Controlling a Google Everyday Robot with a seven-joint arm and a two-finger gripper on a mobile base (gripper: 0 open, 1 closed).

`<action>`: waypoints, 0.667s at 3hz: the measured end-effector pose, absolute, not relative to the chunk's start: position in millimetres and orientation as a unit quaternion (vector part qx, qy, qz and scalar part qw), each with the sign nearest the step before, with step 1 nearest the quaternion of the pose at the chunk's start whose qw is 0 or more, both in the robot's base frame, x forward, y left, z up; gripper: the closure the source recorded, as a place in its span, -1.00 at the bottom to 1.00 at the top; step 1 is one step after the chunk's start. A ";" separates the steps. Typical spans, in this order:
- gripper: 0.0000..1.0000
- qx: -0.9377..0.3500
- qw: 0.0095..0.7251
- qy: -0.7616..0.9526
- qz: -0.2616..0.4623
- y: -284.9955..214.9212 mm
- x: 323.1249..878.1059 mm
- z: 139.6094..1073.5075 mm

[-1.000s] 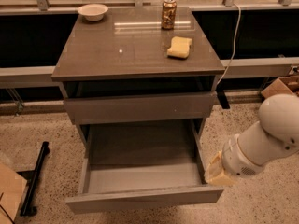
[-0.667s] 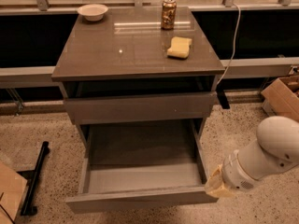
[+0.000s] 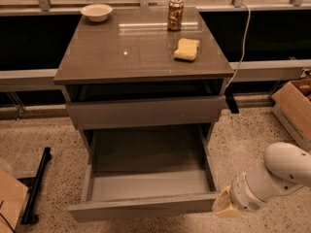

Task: Close middle drawer

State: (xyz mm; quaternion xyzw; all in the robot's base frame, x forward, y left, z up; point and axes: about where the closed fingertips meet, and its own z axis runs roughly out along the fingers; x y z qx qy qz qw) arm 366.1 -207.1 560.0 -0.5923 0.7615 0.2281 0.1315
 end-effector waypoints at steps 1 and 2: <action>1.00 -0.592 0.131 0.762 0.228 -207.1 366.1 560.0; 1.00 -0.593 0.121 0.763 0.226 -195.9 372.7 537.6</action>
Offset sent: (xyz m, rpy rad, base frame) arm 0.0183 0.0265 -0.0550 -0.0442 0.0308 0.0071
